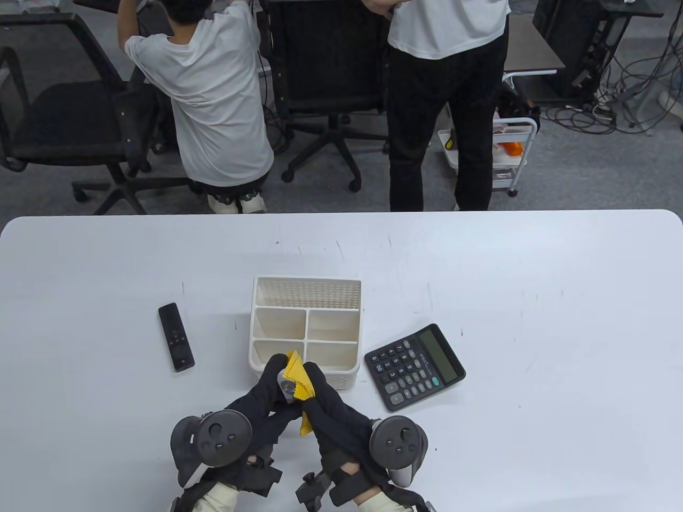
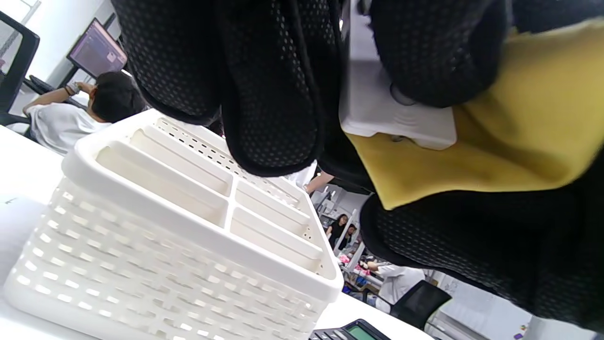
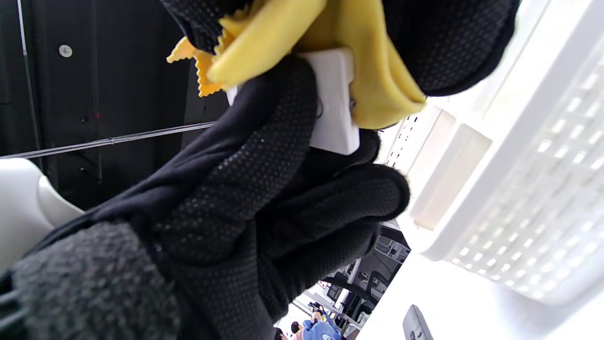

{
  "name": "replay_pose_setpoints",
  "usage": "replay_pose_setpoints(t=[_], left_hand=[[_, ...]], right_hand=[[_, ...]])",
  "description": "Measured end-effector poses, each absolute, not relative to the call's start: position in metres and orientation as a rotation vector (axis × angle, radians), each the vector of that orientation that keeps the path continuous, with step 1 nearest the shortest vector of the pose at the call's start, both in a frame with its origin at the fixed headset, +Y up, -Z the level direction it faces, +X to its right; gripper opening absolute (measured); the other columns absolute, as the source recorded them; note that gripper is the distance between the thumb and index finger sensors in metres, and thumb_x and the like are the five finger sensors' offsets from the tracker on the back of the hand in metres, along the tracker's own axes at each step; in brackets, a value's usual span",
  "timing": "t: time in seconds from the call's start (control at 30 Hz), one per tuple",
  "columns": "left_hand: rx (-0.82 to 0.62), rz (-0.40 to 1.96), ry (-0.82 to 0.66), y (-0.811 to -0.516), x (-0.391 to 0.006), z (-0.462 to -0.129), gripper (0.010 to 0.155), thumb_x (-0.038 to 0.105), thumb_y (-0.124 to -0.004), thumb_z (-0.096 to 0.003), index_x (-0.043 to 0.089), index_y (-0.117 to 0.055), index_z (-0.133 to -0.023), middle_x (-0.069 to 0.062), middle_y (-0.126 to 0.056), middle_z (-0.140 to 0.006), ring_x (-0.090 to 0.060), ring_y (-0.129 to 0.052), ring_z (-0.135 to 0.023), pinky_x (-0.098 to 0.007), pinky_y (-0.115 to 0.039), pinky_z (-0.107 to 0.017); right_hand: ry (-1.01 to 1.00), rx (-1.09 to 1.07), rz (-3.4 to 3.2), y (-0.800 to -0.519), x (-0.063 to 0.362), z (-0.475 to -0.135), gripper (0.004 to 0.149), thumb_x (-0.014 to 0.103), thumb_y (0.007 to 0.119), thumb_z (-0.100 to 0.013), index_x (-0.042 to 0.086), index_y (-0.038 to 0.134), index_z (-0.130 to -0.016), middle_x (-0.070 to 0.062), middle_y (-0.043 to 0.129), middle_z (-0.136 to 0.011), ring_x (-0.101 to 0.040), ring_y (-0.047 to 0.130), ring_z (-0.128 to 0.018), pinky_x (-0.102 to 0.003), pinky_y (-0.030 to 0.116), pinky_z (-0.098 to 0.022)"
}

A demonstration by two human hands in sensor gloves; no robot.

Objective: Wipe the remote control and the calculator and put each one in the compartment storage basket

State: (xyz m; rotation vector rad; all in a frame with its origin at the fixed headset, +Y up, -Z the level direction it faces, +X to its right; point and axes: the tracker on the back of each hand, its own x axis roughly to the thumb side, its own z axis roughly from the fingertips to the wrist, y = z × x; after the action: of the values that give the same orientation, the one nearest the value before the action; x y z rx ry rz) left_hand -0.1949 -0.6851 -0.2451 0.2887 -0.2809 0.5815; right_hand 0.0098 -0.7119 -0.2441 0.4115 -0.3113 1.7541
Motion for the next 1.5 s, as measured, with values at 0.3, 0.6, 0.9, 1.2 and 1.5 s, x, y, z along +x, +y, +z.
replay_pose_setpoints(t=[0.3,0.6,0.9,1.2,1.5], left_hand=[[0.245,0.638,-0.287,-0.688,-0.199,-0.249,0.074,0.042,-0.082,-0.045,0.018,-0.051,-0.108,-0.001,-0.095,-0.083,-0.014,-0.109,-0.062,-0.044,-0.088,-0.057],[0.314,0.575,-0.26,-0.685,-0.198,-0.245,0.077,0.05,-0.086,-0.0421,0.019,-0.057,-0.106,0.0,-0.098,-0.079,-0.014,-0.11,-0.06,-0.044,-0.089,-0.054],[0.315,0.587,-0.223,-0.685,-0.204,-0.246,0.066,0.051,-0.085,-0.0442,0.02,-0.065,-0.099,0.001,-0.095,-0.079,-0.013,-0.11,-0.058,-0.044,-0.09,-0.053],[0.293,0.518,-0.245,-0.69,-0.195,-0.246,0.06,0.048,-0.084,-0.0468,0.017,-0.07,-0.096,-0.002,-0.1,-0.074,-0.012,-0.115,-0.049,-0.042,-0.094,-0.046],[0.384,0.465,-0.326,-0.685,-0.183,-0.238,0.067,0.044,-0.085,-0.047,0.008,-0.066,-0.1,-0.01,-0.103,-0.075,-0.007,-0.12,-0.042,-0.035,-0.1,-0.041]], right_hand=[[-0.345,0.431,1.755,-0.71,0.009,-0.243,0.053,0.025,0.068,-0.058,-0.001,0.065,-0.104,-0.032,0.08,-0.097,-0.048,0.089,-0.074,-0.06,0.074,-0.051],[-0.311,0.437,1.744,-0.712,0.009,-0.244,0.053,0.024,0.068,-0.058,-0.001,0.063,-0.105,-0.032,0.08,-0.097,-0.047,0.09,-0.074,-0.06,0.075,-0.051],[-0.377,0.505,1.775,-0.708,0.005,-0.24,0.052,0.025,0.068,-0.058,0.002,0.064,-0.105,-0.031,0.077,-0.1,-0.05,0.085,-0.08,-0.063,0.071,-0.053],[-0.448,0.523,1.731,-0.703,0.008,-0.237,0.052,0.025,0.068,-0.058,0.004,0.063,-0.106,-0.029,0.075,-0.103,-0.049,0.08,-0.085,-0.064,0.069,-0.056],[-0.417,0.465,1.746,-0.709,0.011,-0.241,0.053,0.024,0.067,-0.058,0.001,0.061,-0.106,-0.031,0.073,-0.102,-0.049,0.082,-0.084,-0.062,0.071,-0.055]])
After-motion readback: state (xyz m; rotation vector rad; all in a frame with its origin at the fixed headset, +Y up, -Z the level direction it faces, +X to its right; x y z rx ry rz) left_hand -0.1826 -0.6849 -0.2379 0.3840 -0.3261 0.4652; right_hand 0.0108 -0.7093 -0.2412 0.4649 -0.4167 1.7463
